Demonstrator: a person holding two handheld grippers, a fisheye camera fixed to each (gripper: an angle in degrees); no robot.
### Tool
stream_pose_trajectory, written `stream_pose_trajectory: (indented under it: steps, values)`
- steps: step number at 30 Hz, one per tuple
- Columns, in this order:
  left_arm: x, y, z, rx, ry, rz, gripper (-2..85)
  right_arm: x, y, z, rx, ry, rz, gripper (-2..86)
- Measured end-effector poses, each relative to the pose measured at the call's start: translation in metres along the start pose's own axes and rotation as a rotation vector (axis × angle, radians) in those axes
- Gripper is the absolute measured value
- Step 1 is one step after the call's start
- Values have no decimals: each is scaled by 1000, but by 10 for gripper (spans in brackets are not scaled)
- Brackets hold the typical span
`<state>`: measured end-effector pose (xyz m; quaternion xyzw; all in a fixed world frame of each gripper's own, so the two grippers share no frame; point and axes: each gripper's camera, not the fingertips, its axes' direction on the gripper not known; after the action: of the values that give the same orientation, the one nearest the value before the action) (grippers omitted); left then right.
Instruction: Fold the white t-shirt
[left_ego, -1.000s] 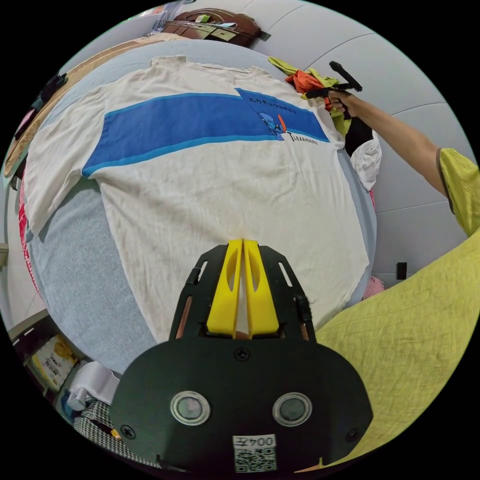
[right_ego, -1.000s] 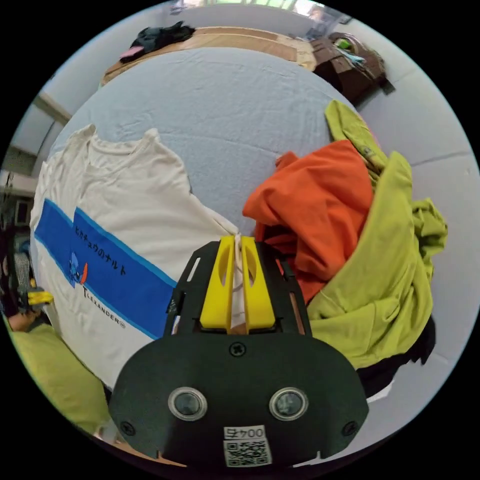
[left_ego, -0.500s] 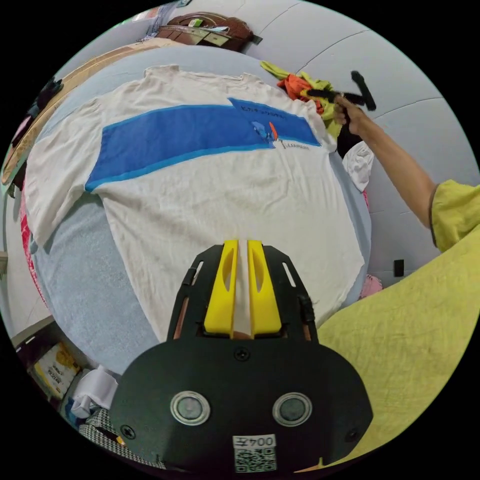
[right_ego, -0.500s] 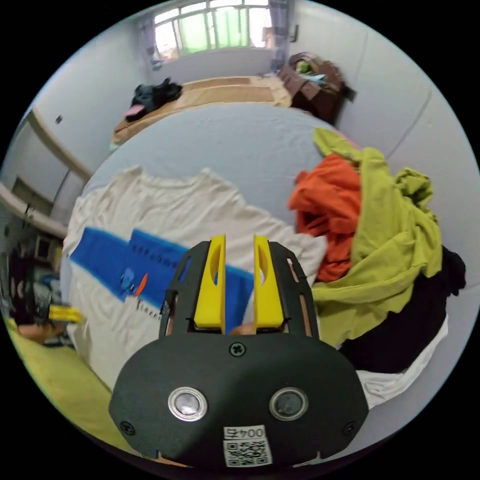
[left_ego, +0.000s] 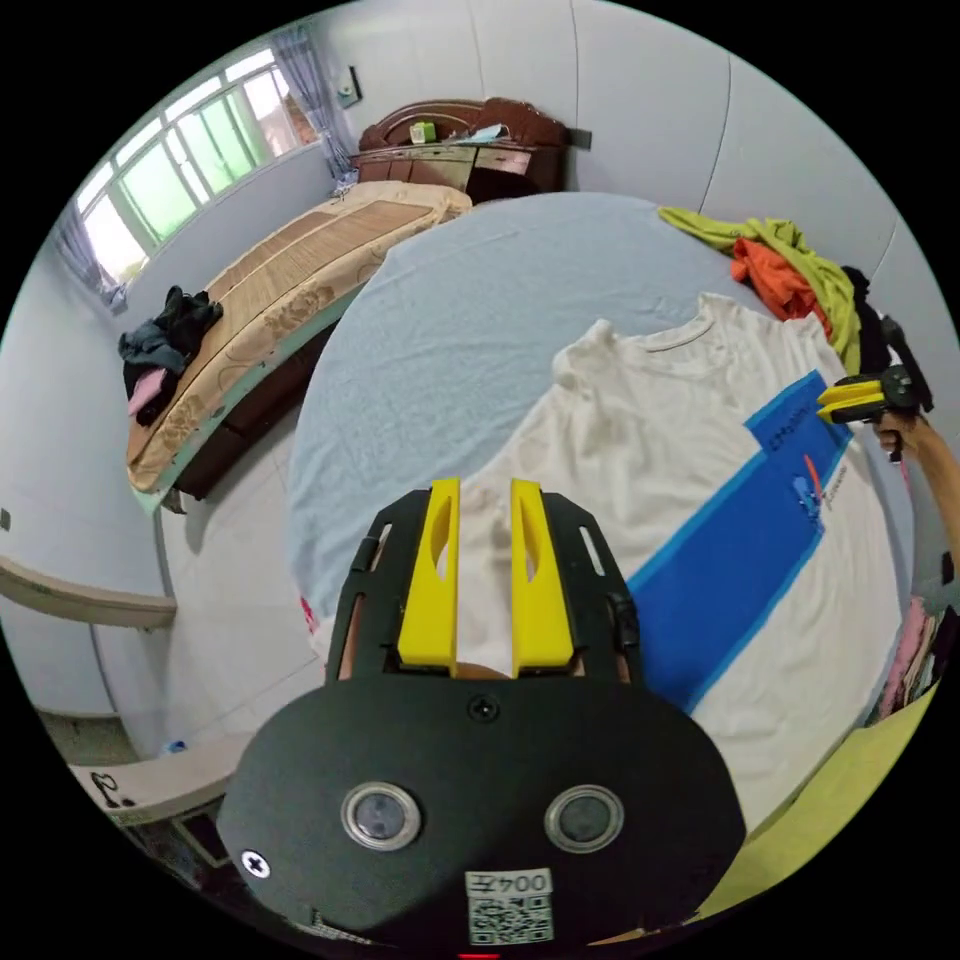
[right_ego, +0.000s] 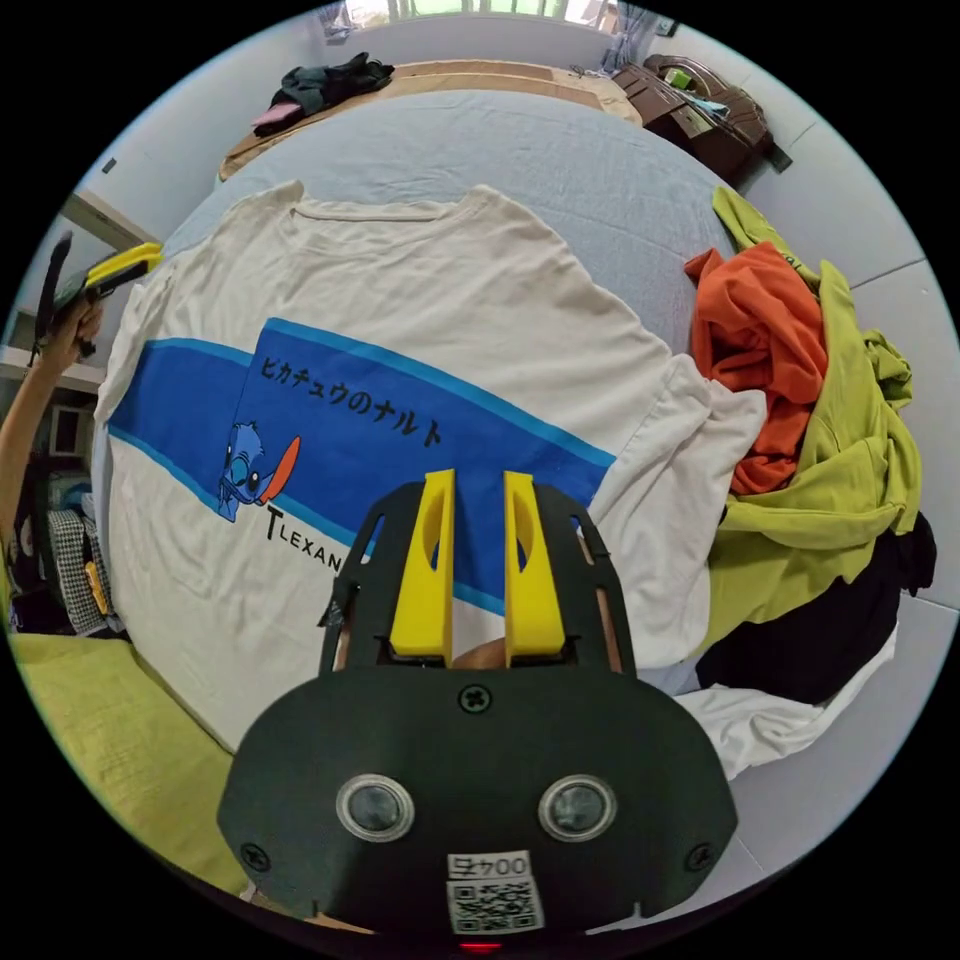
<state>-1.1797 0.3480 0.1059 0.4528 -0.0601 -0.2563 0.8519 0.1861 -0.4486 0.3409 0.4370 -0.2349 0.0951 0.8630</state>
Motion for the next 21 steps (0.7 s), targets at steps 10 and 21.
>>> stream_pose_trajectory:
  steps: [10, 21]
  values:
    - [12, -35, 25, -90, 20, 60, 41, 3, 32, -4, 69, -24, 66, 77]
    - [-6, -29, 5, -20, -11, -119, 12, 34, 56, -43, 300, -69, 182, 107]
